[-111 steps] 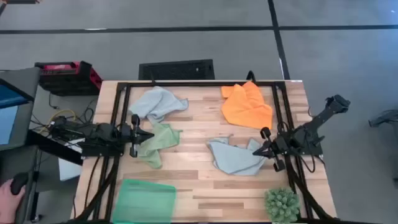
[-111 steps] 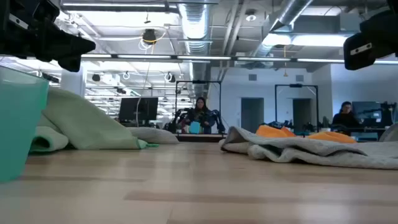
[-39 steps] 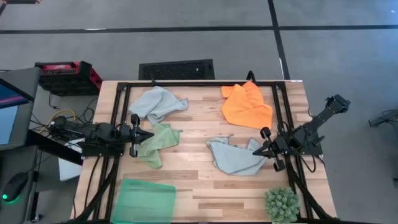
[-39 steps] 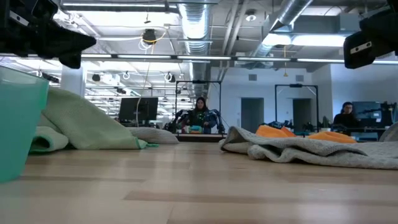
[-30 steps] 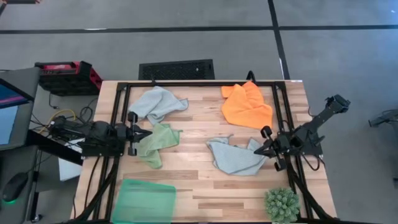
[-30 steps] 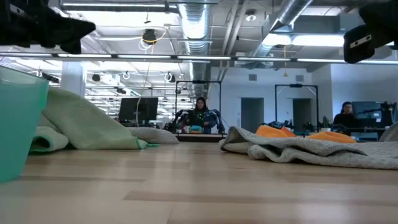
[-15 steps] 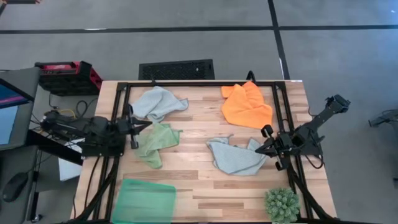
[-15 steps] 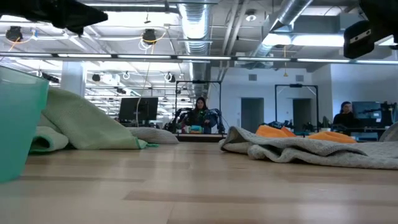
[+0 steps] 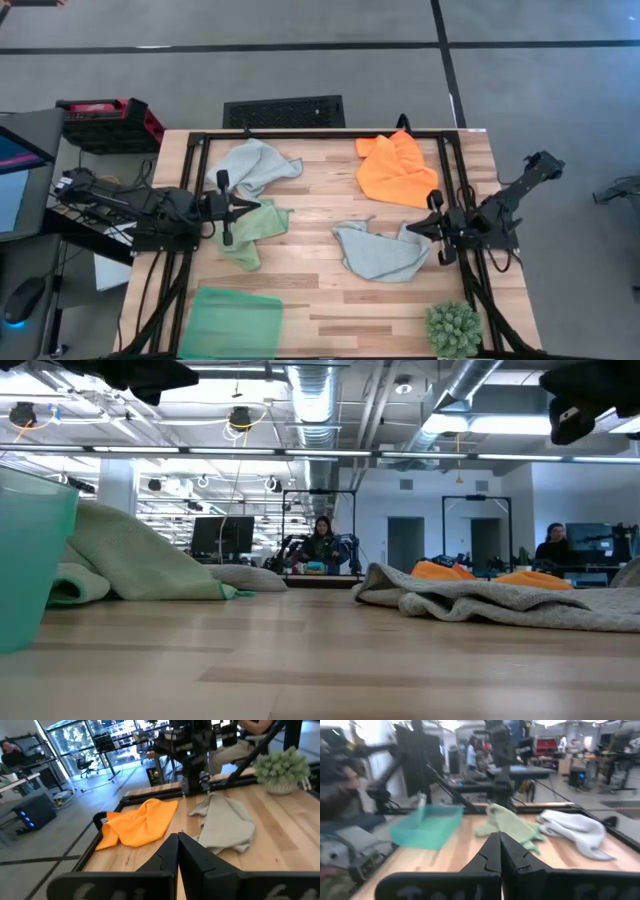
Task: Fold microfiber towels
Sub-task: Fold the bottom gray microfiber cloth
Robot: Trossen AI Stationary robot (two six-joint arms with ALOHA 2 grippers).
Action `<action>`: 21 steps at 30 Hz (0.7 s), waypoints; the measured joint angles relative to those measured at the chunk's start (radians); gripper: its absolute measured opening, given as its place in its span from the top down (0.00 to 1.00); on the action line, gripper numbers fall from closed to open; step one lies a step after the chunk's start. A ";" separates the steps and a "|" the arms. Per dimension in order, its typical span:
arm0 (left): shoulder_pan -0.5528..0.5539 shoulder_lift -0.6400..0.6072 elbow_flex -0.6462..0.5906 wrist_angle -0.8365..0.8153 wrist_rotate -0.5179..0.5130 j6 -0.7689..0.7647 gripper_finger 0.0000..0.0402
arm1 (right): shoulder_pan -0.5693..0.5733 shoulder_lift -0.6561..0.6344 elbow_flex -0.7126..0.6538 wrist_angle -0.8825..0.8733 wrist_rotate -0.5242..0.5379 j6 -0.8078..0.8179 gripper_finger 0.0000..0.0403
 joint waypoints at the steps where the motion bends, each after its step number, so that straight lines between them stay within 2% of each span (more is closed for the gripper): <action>1: 0.001 0.006 0.000 -0.001 -0.002 0.009 1.00 | 0.000 0.013 0.025 -0.029 0.000 0.000 0.99; 9: 0.002 0.071 0.000 0.018 -0.031 0.021 1.00 | 0.000 0.126 0.186 -0.193 0.001 0.006 0.99; 15: 0.012 0.179 0.062 0.020 -0.032 -0.002 1.00 | 0.000 0.204 0.305 -0.361 0.004 0.130 0.99; 21: 0.053 0.294 0.134 -0.001 -0.050 -0.072 0.99 | 0.000 0.265 0.357 -0.464 0.009 0.236 0.99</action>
